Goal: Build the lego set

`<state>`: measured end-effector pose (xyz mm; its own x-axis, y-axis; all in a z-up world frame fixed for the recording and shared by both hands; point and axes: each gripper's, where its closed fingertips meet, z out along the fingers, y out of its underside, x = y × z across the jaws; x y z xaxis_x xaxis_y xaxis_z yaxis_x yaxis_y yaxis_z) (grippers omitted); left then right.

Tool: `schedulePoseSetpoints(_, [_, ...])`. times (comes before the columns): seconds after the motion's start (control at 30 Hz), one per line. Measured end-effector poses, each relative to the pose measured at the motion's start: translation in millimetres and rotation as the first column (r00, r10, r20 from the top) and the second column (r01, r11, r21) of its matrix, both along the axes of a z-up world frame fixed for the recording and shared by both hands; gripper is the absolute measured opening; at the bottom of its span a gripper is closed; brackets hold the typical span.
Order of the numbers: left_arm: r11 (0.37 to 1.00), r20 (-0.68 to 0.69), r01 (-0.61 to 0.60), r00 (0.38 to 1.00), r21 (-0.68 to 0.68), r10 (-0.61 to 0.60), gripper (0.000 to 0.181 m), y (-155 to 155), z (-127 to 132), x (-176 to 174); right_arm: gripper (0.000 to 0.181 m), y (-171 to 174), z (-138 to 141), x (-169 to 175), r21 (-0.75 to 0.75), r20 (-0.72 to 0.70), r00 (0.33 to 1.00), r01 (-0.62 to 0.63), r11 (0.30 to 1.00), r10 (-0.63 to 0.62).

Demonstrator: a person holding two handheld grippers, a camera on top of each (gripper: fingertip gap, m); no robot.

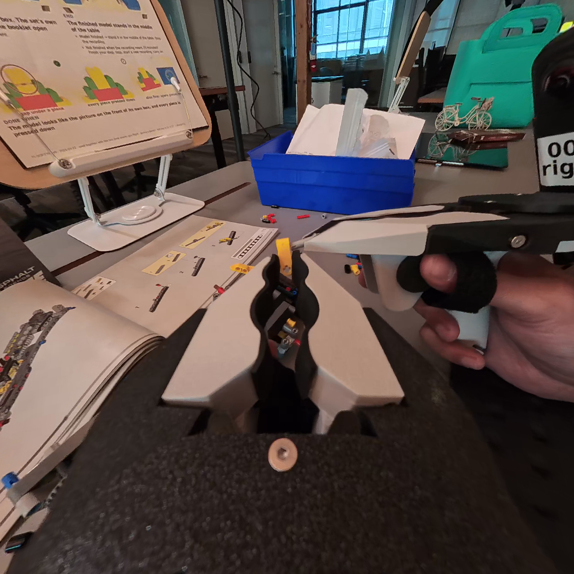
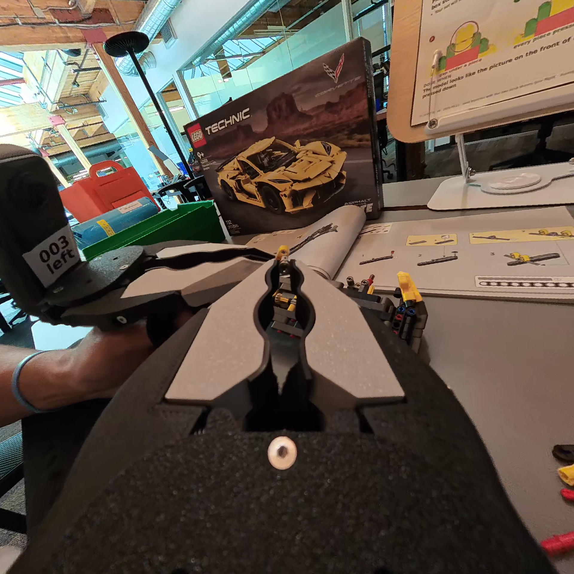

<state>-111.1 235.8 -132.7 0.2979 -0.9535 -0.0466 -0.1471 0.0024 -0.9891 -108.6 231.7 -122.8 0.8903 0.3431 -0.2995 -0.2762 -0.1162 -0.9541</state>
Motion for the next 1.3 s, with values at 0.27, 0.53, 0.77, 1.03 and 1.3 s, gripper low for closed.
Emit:
schedulePoseSetpoints(0.27, [0.999,-0.008,0.003,1.0,0.037,-0.003,0.006,-2.5,0.3,-0.2,0.005,-1.3,2.4,0.5,0.016,-0.003,1.0,-0.003,1.0,0.003])
schedulePoseSetpoints(0.53, [0.998,0.007,0.022,1.0,-0.058,-0.021,0.006,-2.2,-2.2,0.3,0.005,0.4,-0.4,-0.2,0.012,0.061,0.998,0.02,1.0,-0.021])
schedulePoseSetpoints(0.77, [1.0,-0.02,0.007,1.0,0.027,-0.007,0.006,-2.3,-2.9,-0.8,0.005,0.8,-1.0,-1.7,0.007,0.026,1.0,-0.006,1.0,0.006])
schedulePoseSetpoints(1.03, [0.98,-0.075,-0.002,0.997,0.201,0.017,0.005,-4.4,-3.1,-2.4,0.005,-1.4,-1.6,-2.9,-0.001,-0.041,0.998,-0.055,0.998,0.055])
schedulePoseSetpoints(1.3, [0.989,-0.054,0.067,0.997,0.13,-0.061,0.006,-6.0,-4.9,-5.9,0.005,-1.7,-4.9,-7.2,-0.011,-0.029,0.995,-0.095,0.995,0.094])
